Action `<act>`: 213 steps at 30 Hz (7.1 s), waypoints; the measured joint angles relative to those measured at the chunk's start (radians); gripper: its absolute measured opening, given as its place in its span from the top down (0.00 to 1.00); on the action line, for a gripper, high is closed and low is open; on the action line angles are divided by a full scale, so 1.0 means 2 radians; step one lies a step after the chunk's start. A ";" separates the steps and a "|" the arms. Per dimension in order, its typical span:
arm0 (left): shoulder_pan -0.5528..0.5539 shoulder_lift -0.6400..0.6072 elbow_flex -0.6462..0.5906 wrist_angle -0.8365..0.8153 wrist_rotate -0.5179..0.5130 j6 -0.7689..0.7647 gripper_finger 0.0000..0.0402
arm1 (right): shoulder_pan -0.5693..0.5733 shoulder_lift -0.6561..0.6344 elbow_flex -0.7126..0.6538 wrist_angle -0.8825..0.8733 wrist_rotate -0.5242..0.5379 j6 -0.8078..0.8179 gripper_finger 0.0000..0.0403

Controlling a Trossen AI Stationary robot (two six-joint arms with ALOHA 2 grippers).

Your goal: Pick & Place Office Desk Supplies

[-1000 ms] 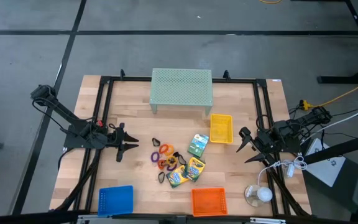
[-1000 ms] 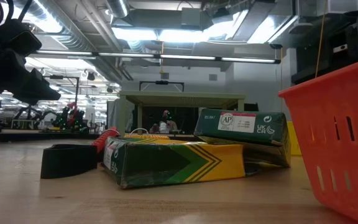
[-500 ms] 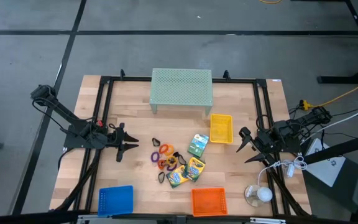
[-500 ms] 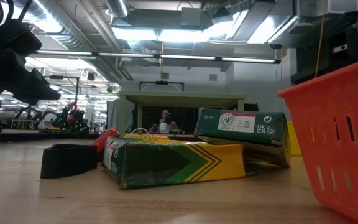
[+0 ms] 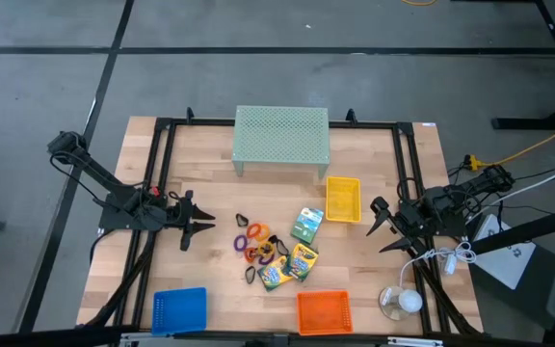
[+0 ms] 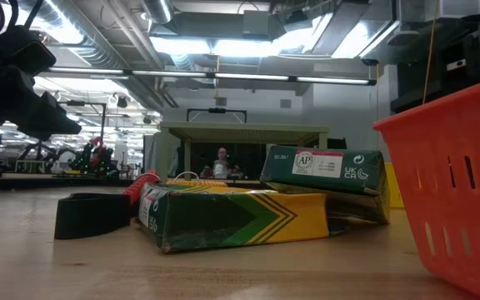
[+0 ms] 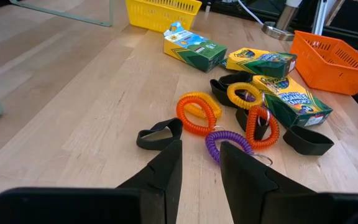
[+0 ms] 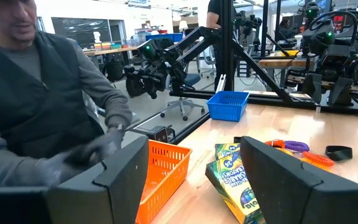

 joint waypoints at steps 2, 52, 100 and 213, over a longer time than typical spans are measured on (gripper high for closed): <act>0.000 0.000 0.000 0.000 0.000 0.000 0.74 | 0.000 0.000 0.000 0.000 0.000 0.000 0.37; 0.000 0.000 0.000 0.000 0.000 0.000 0.74 | 0.000 0.000 0.000 0.000 0.004 0.000 0.37; 0.000 0.000 0.000 0.000 0.000 0.000 0.74 | 0.000 0.000 0.000 0.000 0.004 0.000 0.37; 0.118 0.467 0.288 -0.049 0.247 0.047 0.55 | -0.049 0.203 0.000 0.310 0.341 0.003 0.37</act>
